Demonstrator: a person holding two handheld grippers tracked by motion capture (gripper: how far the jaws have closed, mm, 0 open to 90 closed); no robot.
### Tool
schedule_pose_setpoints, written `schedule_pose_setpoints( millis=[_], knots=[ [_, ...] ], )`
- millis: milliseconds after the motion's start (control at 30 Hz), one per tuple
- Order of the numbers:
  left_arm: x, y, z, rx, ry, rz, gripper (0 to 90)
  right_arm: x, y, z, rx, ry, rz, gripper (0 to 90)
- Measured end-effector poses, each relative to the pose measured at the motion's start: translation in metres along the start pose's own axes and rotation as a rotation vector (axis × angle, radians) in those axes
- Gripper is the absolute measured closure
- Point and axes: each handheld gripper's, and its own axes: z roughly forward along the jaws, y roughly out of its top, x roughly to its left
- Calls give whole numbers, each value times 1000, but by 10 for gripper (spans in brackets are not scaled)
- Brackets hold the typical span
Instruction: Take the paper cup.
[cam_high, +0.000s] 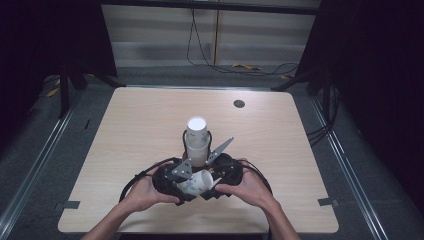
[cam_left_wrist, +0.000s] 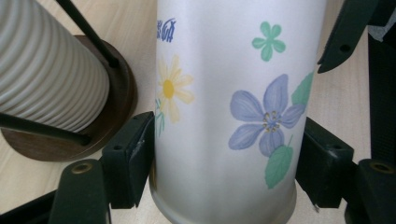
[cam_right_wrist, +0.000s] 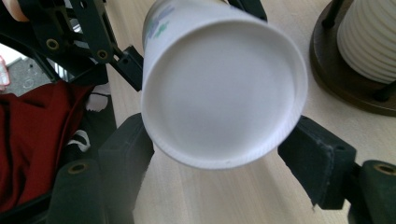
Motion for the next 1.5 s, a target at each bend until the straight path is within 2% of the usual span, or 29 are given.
schedule_pose_setpoints(
  millis=[200,433,667,867,1200,1500],
  knots=[
    [-2,0,3,15,-6,6,288,0,1,0,10,3,0,278],
    [-4,2,4,24,12,19,289,1,3,1,18,11,-16,311],
    [-5,3,6,36,1,32,288,2,5,2,17,12,-17,316],
    [-6,3,7,34,-5,34,289,1,6,2,15,20,-24,321],
    [-8,4,8,36,-2,40,288,-1,4,2,24,34,-8,343],
    [-7,1,7,9,-20,54,263,0,3,0,26,44,-8,361]
  ],
)
